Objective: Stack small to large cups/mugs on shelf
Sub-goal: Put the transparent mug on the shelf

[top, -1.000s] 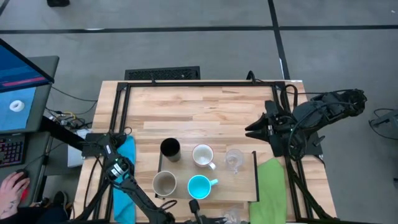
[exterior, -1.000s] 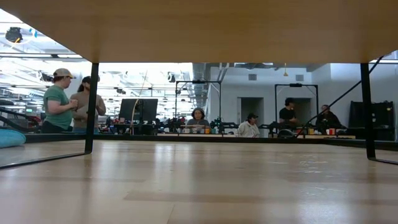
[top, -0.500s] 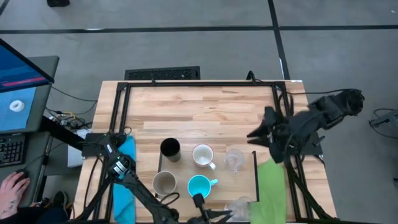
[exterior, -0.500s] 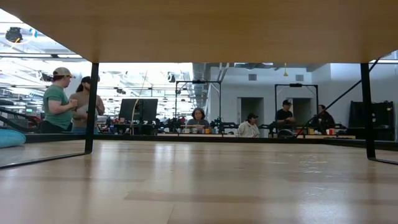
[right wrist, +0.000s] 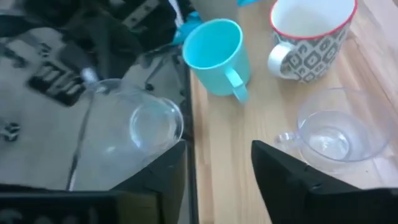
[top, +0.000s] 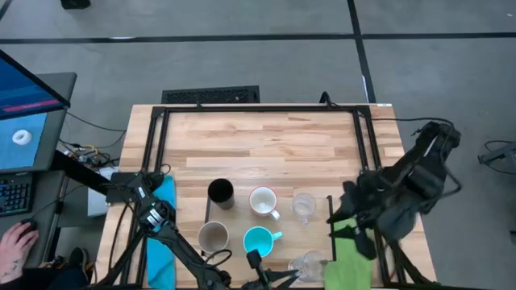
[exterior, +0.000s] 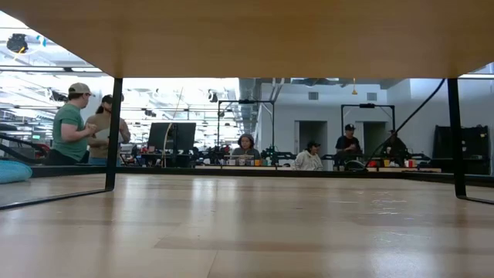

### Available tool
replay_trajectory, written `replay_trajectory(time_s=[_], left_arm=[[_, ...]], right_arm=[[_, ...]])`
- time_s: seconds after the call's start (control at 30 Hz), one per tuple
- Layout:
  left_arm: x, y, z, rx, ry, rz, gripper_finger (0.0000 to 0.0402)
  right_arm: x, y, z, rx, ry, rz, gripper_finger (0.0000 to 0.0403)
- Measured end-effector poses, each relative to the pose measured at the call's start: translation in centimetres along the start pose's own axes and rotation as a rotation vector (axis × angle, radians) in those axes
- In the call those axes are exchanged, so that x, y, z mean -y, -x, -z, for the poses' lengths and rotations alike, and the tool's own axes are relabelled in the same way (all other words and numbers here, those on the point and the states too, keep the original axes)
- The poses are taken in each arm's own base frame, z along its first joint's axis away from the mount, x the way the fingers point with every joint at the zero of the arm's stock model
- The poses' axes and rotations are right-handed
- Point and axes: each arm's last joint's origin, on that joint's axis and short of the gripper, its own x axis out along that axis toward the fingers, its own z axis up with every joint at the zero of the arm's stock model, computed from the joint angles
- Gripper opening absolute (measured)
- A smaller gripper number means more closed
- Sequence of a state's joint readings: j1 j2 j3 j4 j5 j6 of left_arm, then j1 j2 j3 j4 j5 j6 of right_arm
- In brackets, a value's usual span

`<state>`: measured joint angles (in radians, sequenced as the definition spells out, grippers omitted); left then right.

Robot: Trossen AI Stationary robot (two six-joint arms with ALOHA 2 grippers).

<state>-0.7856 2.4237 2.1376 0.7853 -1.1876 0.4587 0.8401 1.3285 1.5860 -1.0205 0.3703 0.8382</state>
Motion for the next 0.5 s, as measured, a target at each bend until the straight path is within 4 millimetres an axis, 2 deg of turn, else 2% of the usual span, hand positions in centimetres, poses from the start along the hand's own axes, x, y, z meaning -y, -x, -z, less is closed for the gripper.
replay_trajectory(time_s=[0.2,0.5], left_arm=[[-0.2,-0.5,0.1,0.002,-0.011,-0.006,0.0016],[-0.3,-0.9,0.2,0.011,-0.021,0.01,0.0017]], right_arm=[[-1.6,-2.8,0.5,-0.021,0.006,0.003,0.0217],[-2.1,-3.2,0.4,-0.004,0.003,-0.022,0.0197]])
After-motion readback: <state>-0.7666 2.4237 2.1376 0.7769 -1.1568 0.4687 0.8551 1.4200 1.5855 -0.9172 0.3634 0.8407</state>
